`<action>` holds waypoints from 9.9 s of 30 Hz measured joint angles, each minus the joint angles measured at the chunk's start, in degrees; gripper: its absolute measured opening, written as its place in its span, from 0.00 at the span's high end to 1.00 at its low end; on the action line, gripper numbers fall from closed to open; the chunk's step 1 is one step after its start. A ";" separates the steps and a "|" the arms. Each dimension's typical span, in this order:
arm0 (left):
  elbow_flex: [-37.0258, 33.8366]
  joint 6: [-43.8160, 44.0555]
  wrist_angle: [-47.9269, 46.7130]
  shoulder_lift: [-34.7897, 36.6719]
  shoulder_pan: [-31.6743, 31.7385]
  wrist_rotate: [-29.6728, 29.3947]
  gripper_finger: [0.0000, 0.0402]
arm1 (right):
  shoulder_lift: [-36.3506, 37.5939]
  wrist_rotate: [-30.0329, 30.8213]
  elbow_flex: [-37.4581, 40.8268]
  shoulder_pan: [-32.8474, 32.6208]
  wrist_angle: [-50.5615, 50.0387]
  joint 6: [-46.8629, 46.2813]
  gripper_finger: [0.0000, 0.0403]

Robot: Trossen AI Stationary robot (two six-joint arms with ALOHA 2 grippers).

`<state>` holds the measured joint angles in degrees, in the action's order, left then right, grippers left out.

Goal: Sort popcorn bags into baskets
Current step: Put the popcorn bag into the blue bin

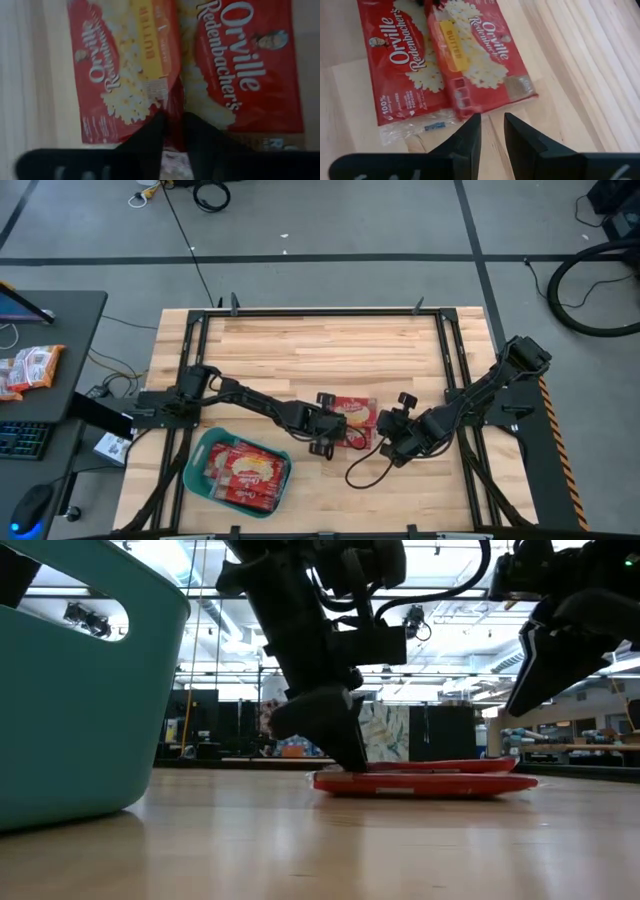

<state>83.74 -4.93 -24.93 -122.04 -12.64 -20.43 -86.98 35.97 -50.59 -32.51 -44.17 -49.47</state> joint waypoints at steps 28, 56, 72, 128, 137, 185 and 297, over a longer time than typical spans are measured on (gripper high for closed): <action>2.13 7.53 -27.42 29.22 -4.49 1.11 0.98 | 0.02 11.68 -0.02 0.94 0.08 10.03 0.78; 2.14 50.84 -49.99 39.26 -42.51 4.95 0.98 | 0.02 5.08 -0.02 11.21 9.62 32.58 0.78; 2.12 49.42 -49.86 33.11 -44.81 2.65 0.98 | 0.02 4.33 -0.02 12.50 11.15 33.09 0.78; 2.12 30.11 -40.51 31.93 -18.25 -22.52 0.70 | -0.13 -5.68 3.41 1.08 36.68 37.29 0.63; 2.09 16.50 -32.45 31.68 -15.26 -16.57 0.70 | -3.04 -5.92 2.93 0.38 31.57 29.58 0.61; 2.08 6.75 -30.68 27.03 -5.59 -2.26 0.63 | -15.95 -8.15 -5.44 4.21 28.02 38.03 0.99; 2.12 40.57 -51.50 19.34 -45.54 -5.21 0.85 | 14.93 -2.65 -4.37 11.88 40.18 55.55 0.89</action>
<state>85.86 35.65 -76.43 -102.69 -58.18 -25.64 -72.05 33.32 -54.96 -20.62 -3.99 6.07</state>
